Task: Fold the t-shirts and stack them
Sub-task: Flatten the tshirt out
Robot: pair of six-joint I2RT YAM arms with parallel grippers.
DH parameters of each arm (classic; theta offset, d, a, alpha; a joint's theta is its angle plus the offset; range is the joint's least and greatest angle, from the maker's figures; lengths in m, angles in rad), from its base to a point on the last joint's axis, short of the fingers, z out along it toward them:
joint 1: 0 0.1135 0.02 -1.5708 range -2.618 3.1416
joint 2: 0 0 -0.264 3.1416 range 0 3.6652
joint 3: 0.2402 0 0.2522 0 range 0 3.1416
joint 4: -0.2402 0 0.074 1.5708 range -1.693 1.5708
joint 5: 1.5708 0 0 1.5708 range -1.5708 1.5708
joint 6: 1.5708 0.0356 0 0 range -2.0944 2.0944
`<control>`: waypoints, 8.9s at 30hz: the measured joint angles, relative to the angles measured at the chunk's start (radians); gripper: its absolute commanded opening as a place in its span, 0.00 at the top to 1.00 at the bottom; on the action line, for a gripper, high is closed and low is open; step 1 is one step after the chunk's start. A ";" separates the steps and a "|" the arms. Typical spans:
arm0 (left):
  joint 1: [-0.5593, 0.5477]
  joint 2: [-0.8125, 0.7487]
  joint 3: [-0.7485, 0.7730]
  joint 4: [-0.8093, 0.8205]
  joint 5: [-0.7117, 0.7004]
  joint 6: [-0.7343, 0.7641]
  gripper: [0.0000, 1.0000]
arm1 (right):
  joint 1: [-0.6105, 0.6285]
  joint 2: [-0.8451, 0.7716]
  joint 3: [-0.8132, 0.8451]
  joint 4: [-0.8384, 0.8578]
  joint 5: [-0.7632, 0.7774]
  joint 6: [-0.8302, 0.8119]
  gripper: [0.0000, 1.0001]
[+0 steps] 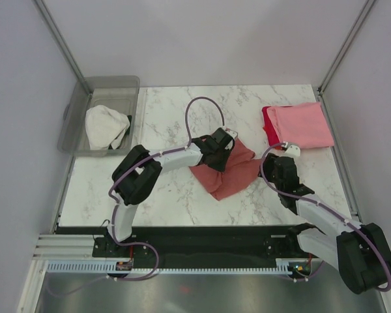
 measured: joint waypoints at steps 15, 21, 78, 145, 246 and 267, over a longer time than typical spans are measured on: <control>0.277 -0.563 -0.439 0.183 0.226 -0.157 0.98 | 0.000 0.278 0.166 -0.060 -0.045 -0.011 0.86; 0.422 -0.681 -0.540 0.251 0.386 -0.262 0.98 | 0.000 0.330 0.228 -0.088 -0.069 -0.003 1.00; 0.649 -0.945 -0.613 -0.106 0.209 -0.293 0.96 | -0.109 0.269 0.786 -0.586 0.038 -0.031 0.20; 0.515 -1.125 -0.879 0.073 0.101 -0.293 0.06 | 0.560 0.319 0.471 -0.573 0.167 0.188 1.00; 0.570 -0.813 -0.761 0.102 0.074 -0.296 0.98 | 0.404 -0.262 0.196 -0.771 0.349 0.527 0.84; 0.673 -0.820 -0.798 0.095 0.029 -0.320 0.80 | 0.398 -0.331 0.189 -1.025 0.510 0.777 0.57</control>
